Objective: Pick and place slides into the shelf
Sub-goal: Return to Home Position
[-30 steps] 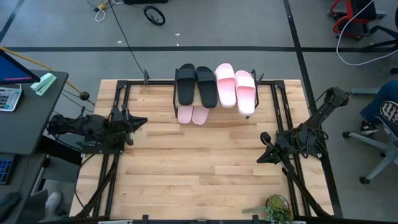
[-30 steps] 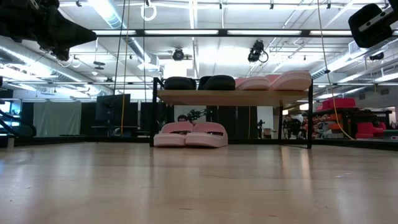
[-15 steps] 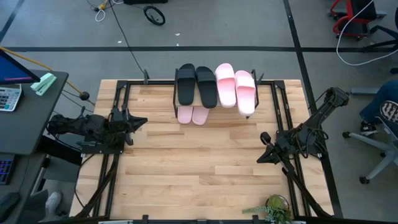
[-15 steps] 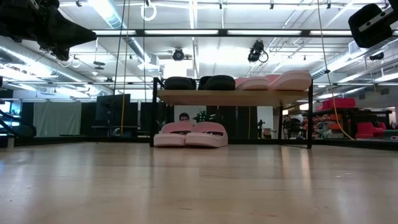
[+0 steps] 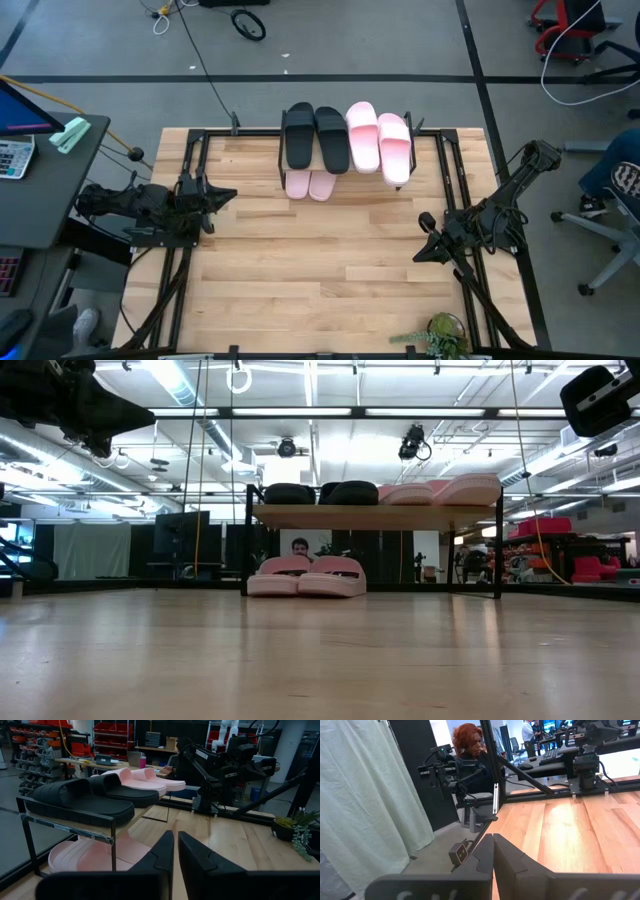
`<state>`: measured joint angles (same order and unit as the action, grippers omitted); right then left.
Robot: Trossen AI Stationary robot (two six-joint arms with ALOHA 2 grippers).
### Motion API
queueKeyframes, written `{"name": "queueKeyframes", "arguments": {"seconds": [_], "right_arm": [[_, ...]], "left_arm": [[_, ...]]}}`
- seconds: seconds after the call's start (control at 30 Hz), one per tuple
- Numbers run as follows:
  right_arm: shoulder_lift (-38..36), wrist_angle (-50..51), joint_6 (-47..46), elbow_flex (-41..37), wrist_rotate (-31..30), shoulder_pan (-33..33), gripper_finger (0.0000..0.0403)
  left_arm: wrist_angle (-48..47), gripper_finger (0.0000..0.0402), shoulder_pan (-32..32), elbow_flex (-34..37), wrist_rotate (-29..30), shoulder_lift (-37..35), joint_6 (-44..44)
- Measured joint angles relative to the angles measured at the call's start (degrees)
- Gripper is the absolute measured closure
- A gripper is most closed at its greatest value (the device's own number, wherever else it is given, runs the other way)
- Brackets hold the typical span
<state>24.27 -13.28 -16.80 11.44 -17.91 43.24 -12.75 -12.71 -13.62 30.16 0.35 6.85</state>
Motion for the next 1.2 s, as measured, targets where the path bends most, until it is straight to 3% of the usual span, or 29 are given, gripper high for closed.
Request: {"name": "queueKeyframes", "arguments": {"seconds": [1.2], "right_arm": [[0.0, 0.0, 0.0, 0.0, 0.0, 0.0, 0.0394]], "left_arm": [[0.0, 0.0365, 0.0, 0.0, 0.0, 0.0, 0.0]]}}
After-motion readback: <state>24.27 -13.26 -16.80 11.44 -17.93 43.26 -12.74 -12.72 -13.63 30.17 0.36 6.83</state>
